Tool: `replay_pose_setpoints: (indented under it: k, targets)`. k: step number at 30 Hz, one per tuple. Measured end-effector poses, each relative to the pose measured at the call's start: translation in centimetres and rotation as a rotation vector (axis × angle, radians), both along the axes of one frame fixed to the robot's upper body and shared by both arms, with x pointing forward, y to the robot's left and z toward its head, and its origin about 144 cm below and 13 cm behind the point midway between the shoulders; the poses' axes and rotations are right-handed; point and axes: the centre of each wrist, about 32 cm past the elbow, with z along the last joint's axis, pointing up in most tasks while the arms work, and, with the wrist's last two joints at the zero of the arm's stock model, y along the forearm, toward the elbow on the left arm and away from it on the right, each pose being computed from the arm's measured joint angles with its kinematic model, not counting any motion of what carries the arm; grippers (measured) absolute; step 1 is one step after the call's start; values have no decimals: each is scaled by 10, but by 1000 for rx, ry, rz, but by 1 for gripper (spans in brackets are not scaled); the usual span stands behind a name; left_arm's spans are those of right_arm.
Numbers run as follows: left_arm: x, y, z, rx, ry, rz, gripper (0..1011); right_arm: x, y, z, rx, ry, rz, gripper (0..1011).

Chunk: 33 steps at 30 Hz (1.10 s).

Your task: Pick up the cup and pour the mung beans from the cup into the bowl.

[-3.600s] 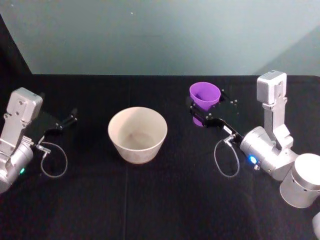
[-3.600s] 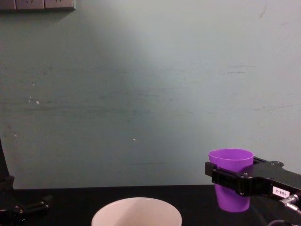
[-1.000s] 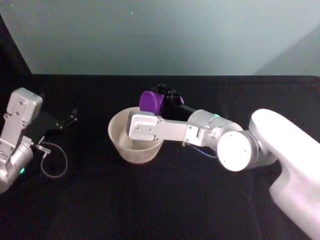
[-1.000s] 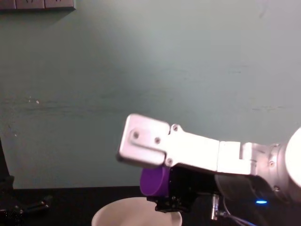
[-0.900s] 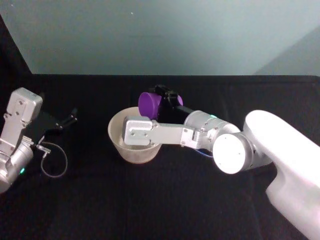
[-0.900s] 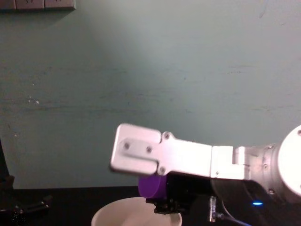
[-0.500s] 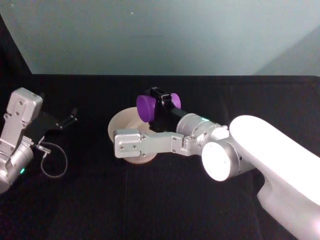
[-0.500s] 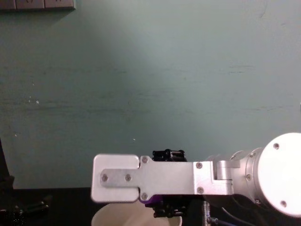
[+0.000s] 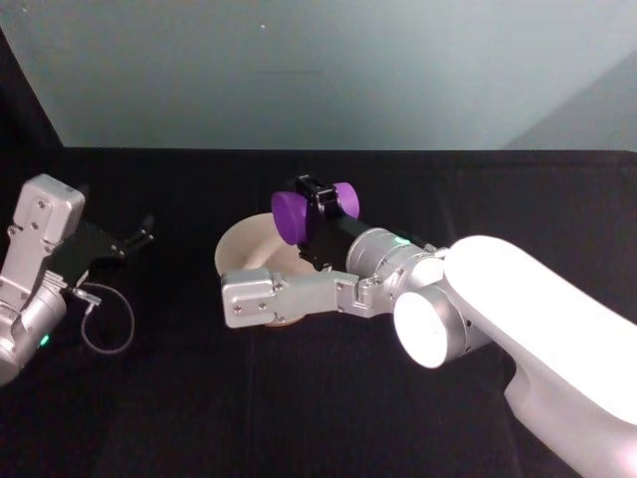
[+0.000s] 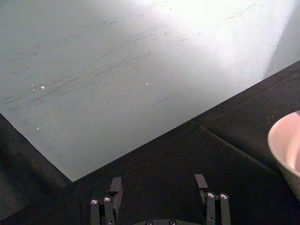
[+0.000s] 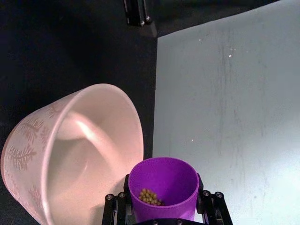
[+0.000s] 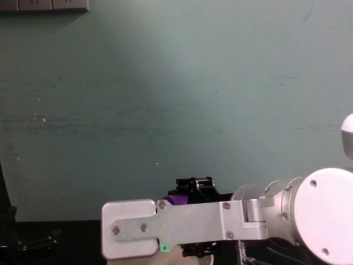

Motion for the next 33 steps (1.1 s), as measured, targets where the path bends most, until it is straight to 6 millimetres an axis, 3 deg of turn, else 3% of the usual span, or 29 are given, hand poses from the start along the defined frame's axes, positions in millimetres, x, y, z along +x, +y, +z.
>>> replay_pose_setpoints:
  k: [33]
  targets:
    - [0,0,0,0,0,0,1000,-5,12,0,-149,-75,23,734]
